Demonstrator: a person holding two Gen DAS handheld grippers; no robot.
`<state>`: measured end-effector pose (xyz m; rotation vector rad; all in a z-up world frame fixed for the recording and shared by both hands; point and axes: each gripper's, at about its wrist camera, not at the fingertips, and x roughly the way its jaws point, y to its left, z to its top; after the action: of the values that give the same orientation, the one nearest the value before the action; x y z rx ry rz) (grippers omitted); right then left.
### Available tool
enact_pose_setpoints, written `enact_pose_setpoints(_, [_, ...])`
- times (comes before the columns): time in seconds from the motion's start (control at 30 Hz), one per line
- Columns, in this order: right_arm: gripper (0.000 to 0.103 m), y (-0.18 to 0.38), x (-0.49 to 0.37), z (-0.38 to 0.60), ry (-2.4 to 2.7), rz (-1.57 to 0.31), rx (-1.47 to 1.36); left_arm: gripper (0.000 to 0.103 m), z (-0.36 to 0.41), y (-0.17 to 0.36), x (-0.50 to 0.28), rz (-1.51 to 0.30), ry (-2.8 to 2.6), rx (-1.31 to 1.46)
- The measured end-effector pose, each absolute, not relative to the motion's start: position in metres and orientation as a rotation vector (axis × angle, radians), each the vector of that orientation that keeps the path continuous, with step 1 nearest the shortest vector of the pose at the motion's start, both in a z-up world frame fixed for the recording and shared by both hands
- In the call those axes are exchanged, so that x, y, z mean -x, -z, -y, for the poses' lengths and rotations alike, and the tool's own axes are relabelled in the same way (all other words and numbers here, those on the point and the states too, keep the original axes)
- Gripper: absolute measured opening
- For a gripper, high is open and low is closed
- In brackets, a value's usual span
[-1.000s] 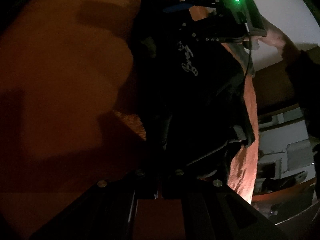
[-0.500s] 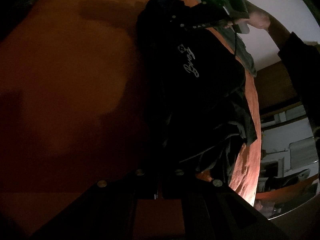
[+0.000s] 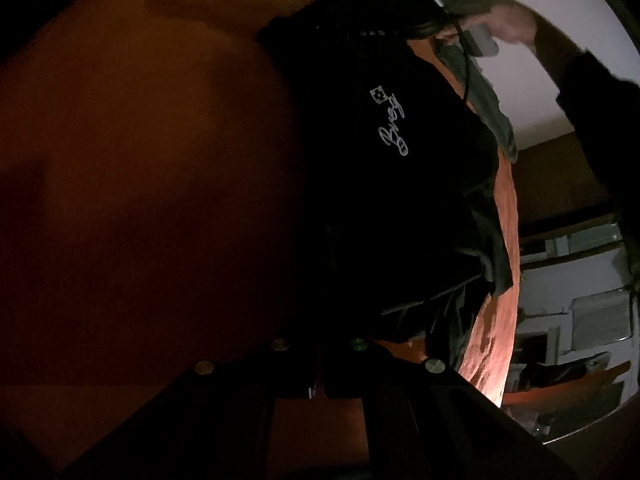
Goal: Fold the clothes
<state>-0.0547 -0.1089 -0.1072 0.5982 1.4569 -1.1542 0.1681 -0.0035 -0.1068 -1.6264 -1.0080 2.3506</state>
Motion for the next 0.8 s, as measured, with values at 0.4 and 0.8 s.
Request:
enact_pose_setpoints(0.4, [0.004, -0.06, 0.118, 0.023, 2.012, -0.84, -0.456, 0.0, 0.071, 0.024, -0.085, 0.719, -2.838, 1.463])
enact_pose_setpoints(0.8, [0.004, -0.21, 0.035, -0.129, 2.358, -0.668, -0.231, 0.061, -0.034, -0.039, -0.028, 0.576, -2.39, 0.973])
